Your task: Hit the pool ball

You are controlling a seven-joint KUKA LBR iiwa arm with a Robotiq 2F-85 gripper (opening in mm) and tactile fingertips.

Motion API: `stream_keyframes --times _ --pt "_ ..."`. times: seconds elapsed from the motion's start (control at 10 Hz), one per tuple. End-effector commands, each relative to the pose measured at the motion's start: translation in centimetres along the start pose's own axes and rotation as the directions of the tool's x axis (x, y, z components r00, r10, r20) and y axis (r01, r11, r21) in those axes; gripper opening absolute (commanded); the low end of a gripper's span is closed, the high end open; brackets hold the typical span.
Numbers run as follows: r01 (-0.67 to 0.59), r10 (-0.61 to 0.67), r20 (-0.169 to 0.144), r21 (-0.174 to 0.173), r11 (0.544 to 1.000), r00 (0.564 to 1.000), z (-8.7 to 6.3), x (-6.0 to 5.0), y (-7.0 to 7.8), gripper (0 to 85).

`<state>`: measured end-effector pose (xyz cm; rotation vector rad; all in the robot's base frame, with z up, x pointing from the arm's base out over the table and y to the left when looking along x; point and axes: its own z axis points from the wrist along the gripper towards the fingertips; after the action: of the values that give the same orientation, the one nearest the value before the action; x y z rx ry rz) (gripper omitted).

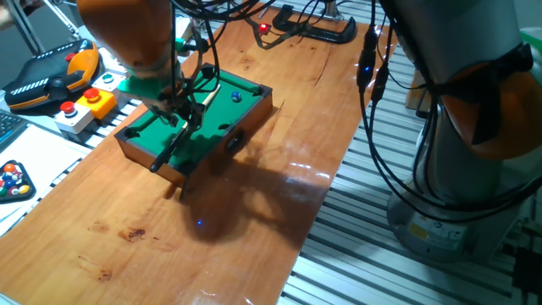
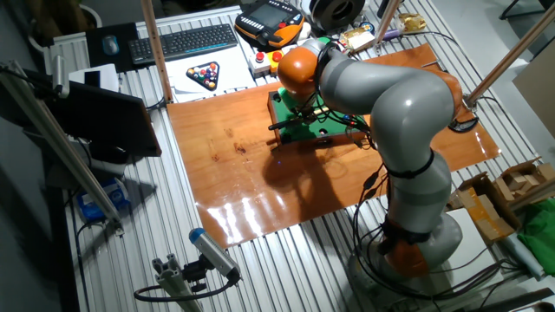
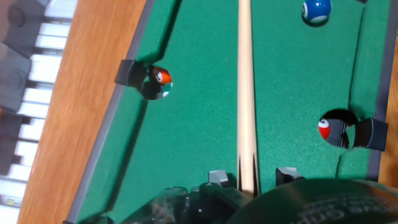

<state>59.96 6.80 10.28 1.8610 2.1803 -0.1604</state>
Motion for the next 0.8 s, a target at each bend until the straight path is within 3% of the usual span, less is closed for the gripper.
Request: stream_keyframes --times 0.0,0.7 --pt "-0.006 0.006 -0.004 0.005 1.000 1.000 0.26 0.08 0.00 44.7" --pt "-0.015 0.015 -0.008 0.018 1.000 1.000 1.24 0.35 -0.08 36.7"
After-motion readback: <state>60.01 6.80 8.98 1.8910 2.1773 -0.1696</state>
